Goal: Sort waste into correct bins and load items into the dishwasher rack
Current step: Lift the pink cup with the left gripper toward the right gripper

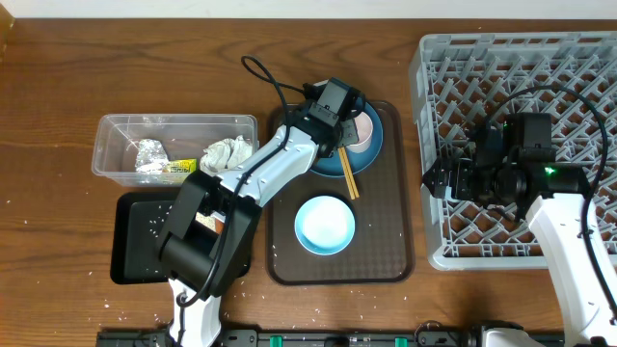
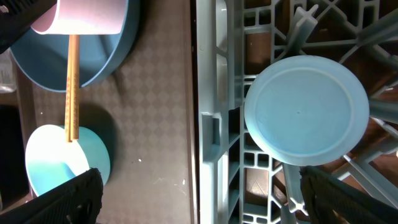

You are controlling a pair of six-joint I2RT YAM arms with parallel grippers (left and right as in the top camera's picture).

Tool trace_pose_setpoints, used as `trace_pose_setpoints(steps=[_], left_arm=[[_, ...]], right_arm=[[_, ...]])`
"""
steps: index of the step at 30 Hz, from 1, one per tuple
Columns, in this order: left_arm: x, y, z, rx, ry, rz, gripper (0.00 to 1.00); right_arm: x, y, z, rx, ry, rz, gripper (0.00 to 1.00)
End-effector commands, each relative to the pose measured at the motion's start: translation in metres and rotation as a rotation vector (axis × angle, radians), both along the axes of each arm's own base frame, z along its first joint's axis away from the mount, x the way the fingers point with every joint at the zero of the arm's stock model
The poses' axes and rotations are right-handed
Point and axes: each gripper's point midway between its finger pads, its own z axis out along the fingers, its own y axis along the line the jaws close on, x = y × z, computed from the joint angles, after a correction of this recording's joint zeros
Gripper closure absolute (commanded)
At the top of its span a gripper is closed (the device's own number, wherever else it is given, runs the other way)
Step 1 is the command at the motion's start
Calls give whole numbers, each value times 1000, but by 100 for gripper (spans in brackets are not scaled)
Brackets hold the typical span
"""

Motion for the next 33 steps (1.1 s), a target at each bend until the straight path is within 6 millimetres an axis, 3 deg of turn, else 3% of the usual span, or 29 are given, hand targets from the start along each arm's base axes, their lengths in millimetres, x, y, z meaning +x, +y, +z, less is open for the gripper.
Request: trace_pose_setpoints(steps=[1,3,6,11,15,21,26,29,33], left_arm=[[3,1,19,-26,-31,9,80],[4,-1,19,-31,-32,6,81],[7,-1,22,-40,-46,8,93],[12,0,32,-56,-73,15,94],[14,1,52,-78,-109,18,94],[7,-4,116,-190,-194,-103,94],[-26,4,182,-357,-207,-264,94],[-50,20,213,-445,-196,-353,94],[-82,43,242,-568,-155,-438,94]], right_arm=[[3,2,3,13,0,-4,1],[3,2,2,13,0,-4,1],[3,2,3,13,0,-4,1],[3,2,3,13,-1,-4,1],[3,2,3,13,-1,-4,1],[3,2,3,13,0,-4,1],[3,2,6,12,-12,6,1],[5,8,26,48,-71,58,1],[1,27,77,158,-199,188,1]])
